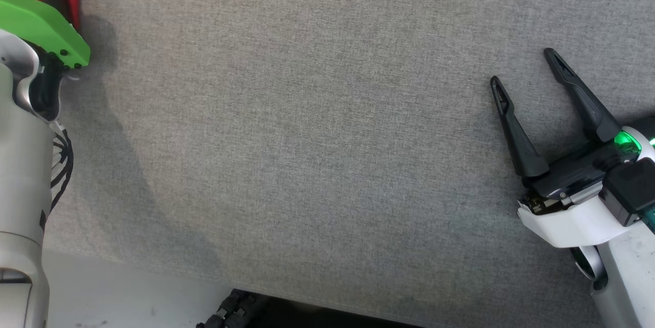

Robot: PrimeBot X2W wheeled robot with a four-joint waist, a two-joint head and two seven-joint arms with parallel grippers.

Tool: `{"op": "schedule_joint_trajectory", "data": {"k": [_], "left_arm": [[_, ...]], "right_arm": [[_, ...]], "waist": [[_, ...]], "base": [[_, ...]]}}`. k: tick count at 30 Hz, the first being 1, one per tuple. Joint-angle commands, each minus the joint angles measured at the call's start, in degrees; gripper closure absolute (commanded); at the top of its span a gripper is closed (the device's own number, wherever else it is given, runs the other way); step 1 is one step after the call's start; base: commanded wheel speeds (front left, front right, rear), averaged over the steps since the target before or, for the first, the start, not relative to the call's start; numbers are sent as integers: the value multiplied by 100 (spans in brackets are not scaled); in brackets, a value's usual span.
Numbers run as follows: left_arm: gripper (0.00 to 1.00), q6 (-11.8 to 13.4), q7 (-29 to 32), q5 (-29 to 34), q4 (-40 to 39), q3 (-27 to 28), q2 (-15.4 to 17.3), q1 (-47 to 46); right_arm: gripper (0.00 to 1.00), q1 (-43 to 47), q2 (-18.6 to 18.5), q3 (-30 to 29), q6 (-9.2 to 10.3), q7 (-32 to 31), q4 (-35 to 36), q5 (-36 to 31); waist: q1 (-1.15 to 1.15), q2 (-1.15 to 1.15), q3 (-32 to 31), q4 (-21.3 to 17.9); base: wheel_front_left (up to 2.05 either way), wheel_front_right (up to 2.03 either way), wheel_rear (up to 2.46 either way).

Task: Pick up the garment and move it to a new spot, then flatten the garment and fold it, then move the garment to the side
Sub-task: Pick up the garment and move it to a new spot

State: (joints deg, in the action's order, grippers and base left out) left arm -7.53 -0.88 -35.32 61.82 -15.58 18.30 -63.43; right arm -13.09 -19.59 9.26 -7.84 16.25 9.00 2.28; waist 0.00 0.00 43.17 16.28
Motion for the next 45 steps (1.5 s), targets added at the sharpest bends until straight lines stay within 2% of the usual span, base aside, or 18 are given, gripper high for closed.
{"op": "schedule_joint_trajectory", "data": {"k": [1,6,10,13,17,25,30,36,45], "left_arm": [[100,11,-10,5,196,-146,-120,176],[100,9,-922,99,63,-457,155,177],[100,8,-1354,214,-218,-671,440,187],[100,8,-1430,132,-553,-685,580,336],[100,7,-1432,168,-1415,-543,816,696],[100,7,-1431,195,-2812,-649,1000,1570],[100,60,-1388,359,-3563,-933,954,2081],[100,233,-1100,624,-4333,-1468,682,2558],[100,170,-922,886,-4180,-2300,86,2754]], "right_arm": [[0,236,-201,-225,65,-202,-852,-54],[0,235,-105,-158,69,-203,-914,-13],[0,184,76,17,55,-195,-862,73],[0,94,257,145,41,-158,-840,131],[0,3,527,262,39,-119,-852,226],[0,170,892,340,39,-113,-937,321],[0,285,1007,292,39,-112,-824,313],[0,422,1088,122,39,-113,-600,313],[0,425,1266,-19,39,-113,-436,327]], "waist": [[0,0,39,-83],[0,0,-208,-157],[0,0,-596,-267],[0,0,-937,-390],[0,0,-1520,-656],[0,0,-2561,-1356],[0,0,-2926,-1910],[0,0,-3067,-2502],[0,0,-2726,-3079]], "base": [[0,0,0],[0,0,0],[0,0,0],[0,0,0],[0,0,0],[0,0,0],[0,0,0],[0,0,0],[0,0,0]]}}
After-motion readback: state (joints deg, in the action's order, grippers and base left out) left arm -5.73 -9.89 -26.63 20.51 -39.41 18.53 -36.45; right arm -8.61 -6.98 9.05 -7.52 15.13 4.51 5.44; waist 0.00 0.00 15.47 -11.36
